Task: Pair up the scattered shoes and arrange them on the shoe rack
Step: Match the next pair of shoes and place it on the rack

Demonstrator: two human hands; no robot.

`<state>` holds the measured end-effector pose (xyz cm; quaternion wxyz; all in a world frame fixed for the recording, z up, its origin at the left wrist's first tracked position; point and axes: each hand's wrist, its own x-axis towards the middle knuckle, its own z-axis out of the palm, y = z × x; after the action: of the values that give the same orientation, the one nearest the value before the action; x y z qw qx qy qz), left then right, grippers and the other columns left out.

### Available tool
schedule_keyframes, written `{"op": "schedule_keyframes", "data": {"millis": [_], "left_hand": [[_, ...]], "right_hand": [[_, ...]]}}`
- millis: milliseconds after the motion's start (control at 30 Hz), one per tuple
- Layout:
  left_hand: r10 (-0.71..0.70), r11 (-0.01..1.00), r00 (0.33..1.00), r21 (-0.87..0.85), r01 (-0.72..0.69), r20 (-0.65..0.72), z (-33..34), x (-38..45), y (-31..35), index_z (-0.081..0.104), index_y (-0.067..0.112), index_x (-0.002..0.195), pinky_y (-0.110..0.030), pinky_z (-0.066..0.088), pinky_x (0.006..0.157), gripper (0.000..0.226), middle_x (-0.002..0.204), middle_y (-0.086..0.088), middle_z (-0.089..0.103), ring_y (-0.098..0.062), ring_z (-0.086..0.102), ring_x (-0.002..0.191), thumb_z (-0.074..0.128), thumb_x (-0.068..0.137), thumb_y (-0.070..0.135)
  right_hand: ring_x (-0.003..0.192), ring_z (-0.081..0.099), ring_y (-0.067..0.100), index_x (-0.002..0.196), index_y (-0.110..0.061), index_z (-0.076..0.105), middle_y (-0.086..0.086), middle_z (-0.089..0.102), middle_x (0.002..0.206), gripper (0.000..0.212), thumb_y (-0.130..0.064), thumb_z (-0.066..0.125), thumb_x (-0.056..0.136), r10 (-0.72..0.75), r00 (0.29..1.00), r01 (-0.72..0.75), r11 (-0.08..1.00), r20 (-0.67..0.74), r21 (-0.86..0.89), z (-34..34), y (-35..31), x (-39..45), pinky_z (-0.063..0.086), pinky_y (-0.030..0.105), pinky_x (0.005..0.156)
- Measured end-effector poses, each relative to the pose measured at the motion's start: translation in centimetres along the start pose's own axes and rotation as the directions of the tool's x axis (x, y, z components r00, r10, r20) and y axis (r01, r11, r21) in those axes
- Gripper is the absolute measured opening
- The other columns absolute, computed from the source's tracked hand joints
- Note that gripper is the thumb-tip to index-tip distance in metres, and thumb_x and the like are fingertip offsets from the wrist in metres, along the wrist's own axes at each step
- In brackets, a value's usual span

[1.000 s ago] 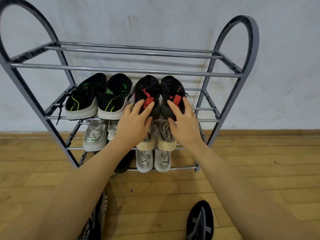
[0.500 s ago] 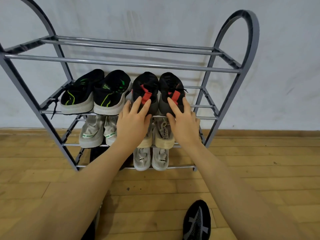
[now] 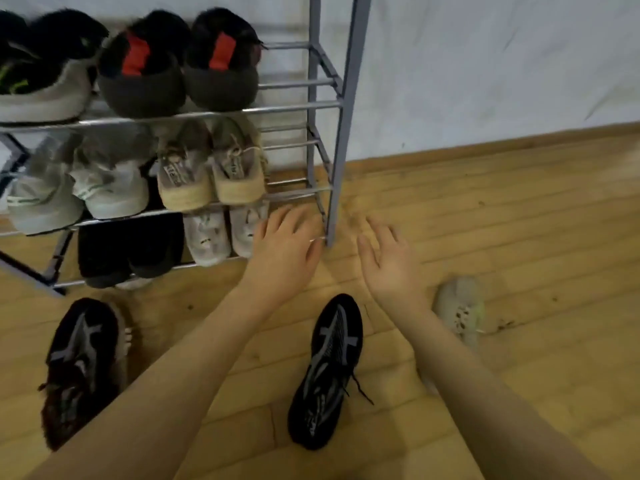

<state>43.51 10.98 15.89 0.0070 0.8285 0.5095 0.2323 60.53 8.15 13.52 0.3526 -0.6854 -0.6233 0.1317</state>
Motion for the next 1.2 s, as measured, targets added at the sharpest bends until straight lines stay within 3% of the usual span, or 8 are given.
{"op": "schedule_keyframes", "data": {"millis": [167,333,433,500,600,833,1067,1200], "left_hand": [[0.170,0.979,0.969,-0.144,-0.145,0.179,8.7,-0.8,6.3,0.061,0.012,0.117,-0.043,0.036,0.091,0.035,0.118,-0.011,0.060,-0.036,0.052,0.111,0.049,0.087,0.025],[0.329,0.944,0.859,-0.143,-0.296,0.393,17.2,-1.4,10.3,0.068,0.012,0.097,-0.038,0.025,0.087,0.037,0.100,-0.008,0.066,-0.031,0.059,0.098,0.039,0.083,0.032],[0.295,0.955,0.811,-0.190,-0.229,0.505,20.8,-2.0,12.7,0.057,0.016,0.121,-0.038,0.019,0.094,0.046,0.129,-0.007,0.055,-0.030,0.046,0.120,0.030,0.093,0.040],[0.254,0.967,0.783,-0.170,-0.191,0.567,23.0,-2.2,14.0,0.027,0.027,0.144,-0.040,0.012,0.105,0.050,0.152,-0.001,0.026,-0.025,0.022,0.138,0.026,0.097,0.045],[0.268,0.963,0.734,-0.193,-0.188,0.624,24.6,-1.5,15.0,0.005,0.037,0.147,-0.046,0.005,0.111,0.053,0.157,0.001,0.006,-0.027,0.007,0.142,0.020,0.097,0.048],[0.357,0.928,0.633,-0.185,-0.324,0.687,25.7,0.4,13.8,0.008,0.050,0.143,-0.049,0.001,0.111,0.051,0.158,0.003,0.002,-0.023,0.005,0.143,0.016,0.093,0.059],[0.352,0.935,0.658,-0.228,-0.270,0.665,26.0,0.1,13.3,0.016,0.046,0.143,-0.044,0.003,0.112,0.046,0.156,0.009,0.015,-0.015,0.011,0.142,0.020,0.097,0.050],[0.333,0.919,0.672,-0.387,-0.074,0.662,25.6,-1.0,12.3,0.025,0.044,0.142,-0.047,0.011,0.113,0.047,0.153,0.008,0.024,-0.015,0.019,0.141,0.021,0.096,0.051]], "right_hand": [[0.113,0.051,0.031,0.137,-0.017,0.043,0.008,0.049,0.133,0.042,-0.034,0.040,0.099,0.221,0.975,-0.219,0.964,-0.007,-0.153,-1.4,10.1,-5.2,0.043,0.046,0.092],[0.133,0.029,0.032,0.138,-0.028,0.042,0.001,0.034,0.148,0.043,-0.040,0.037,0.098,0.496,0.868,-0.481,0.823,-0.030,-0.303,-1.7,17.3,-8.6,0.023,0.049,0.108],[0.138,0.020,0.029,0.142,-0.041,0.031,-0.003,0.020,0.155,0.050,-0.054,0.036,0.094,0.578,0.815,-0.541,0.741,-0.032,-0.398,-3.0,20.2,-10.3,0.015,0.049,0.110],[0.141,0.016,0.027,0.144,-0.044,0.022,-0.002,0.013,0.156,0.059,-0.063,0.036,0.089,0.621,0.783,-0.571,0.732,0.020,-0.373,-3.5,21.3,-11.3,0.013,0.048,0.111],[0.142,0.012,0.024,0.146,-0.046,0.010,0.000,0.001,0.158,0.071,-0.066,0.041,0.085,0.585,0.799,-0.527,0.793,0.141,-0.305,-3.2,21.4,-13.1,0.012,0.045,0.110],[0.139,0.015,0.035,0.140,-0.056,-0.007,0.011,-0.021,0.155,0.093,-0.079,0.050,0.070,0.563,0.794,-0.484,0.814,0.229,-0.322,-2.0,20.3,-13.6,0.013,0.044,0.111],[0.139,0.010,0.039,0.144,-0.048,0.019,0.015,-0.024,0.153,0.075,-0.046,0.062,0.082,0.472,0.862,-0.435,0.876,0.185,-0.207,-1.0,19.9,-14.3,0.021,0.046,0.111],[0.140,0.011,0.038,0.135,-0.041,0.045,0.013,-0.002,0.157,0.057,-0.040,0.061,0.080,0.366,0.916,-0.362,0.931,0.163,-0.055,-1.0,19.6,-15.3,0.024,0.051,0.109]]}}
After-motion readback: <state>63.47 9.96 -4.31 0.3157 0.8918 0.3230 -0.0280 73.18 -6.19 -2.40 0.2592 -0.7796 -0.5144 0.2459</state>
